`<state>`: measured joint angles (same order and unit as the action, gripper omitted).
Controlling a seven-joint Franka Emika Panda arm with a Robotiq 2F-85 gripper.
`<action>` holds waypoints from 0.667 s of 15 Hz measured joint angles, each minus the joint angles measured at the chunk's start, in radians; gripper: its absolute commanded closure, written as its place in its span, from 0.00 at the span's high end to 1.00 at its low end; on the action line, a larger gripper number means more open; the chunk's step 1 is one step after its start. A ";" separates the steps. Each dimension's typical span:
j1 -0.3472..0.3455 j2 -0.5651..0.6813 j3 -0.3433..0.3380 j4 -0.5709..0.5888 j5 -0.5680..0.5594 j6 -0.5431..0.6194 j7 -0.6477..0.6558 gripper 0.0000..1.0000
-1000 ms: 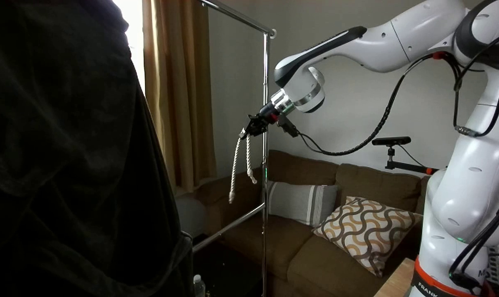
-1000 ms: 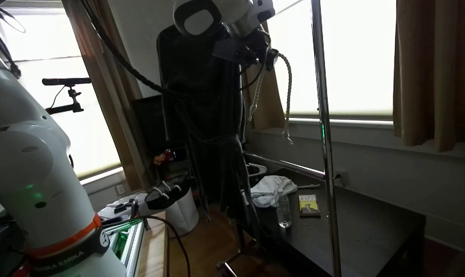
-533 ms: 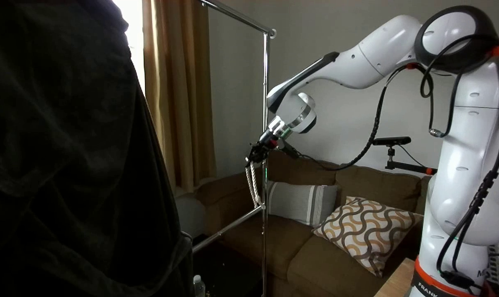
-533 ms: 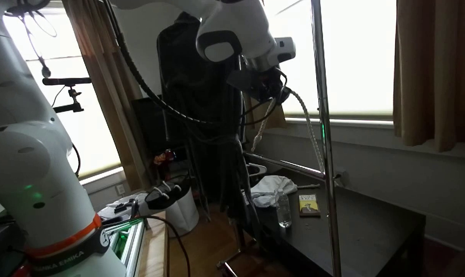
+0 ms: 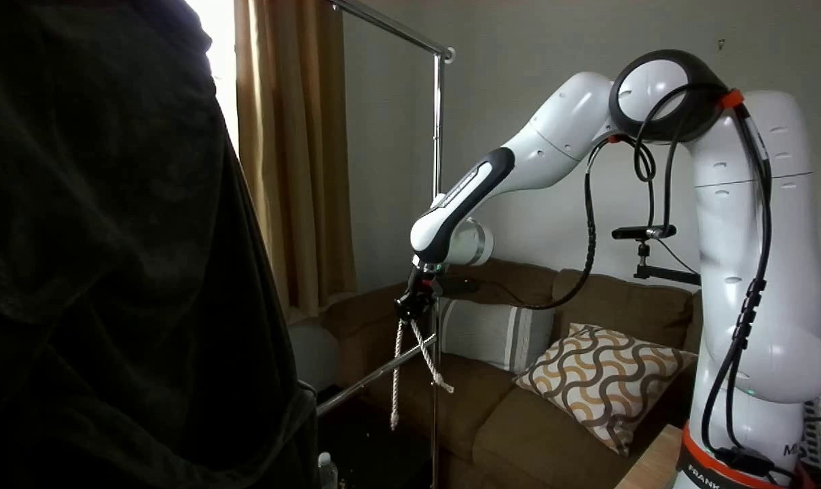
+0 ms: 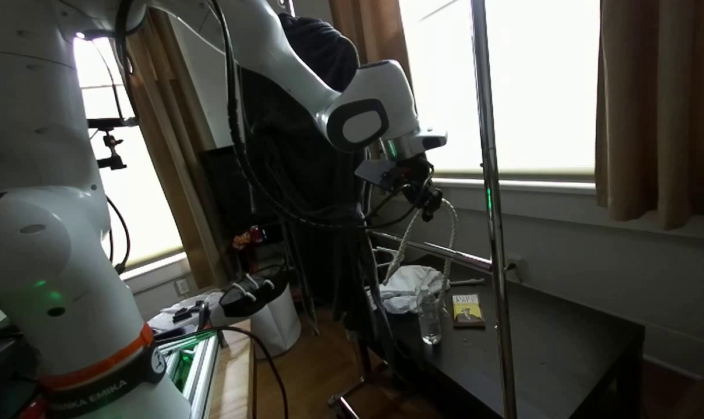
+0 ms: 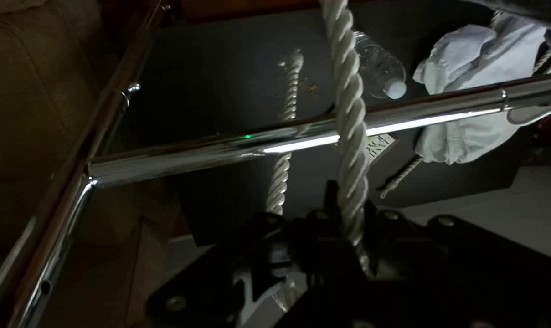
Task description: Remove the white rope from the top railing and hang it on the bottom railing
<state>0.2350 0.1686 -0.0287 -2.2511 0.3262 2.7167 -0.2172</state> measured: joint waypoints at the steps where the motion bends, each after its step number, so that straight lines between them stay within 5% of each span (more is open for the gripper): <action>1: -0.010 0.010 0.013 0.016 -0.050 -0.021 0.038 0.02; 4: -0.027 0.006 0.055 0.074 -0.132 -0.125 0.103 0.07; 10: -0.062 0.009 0.099 0.088 -0.137 -0.135 0.112 0.02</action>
<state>0.1727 0.1772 0.0701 -2.1627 0.1897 2.5813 -0.1049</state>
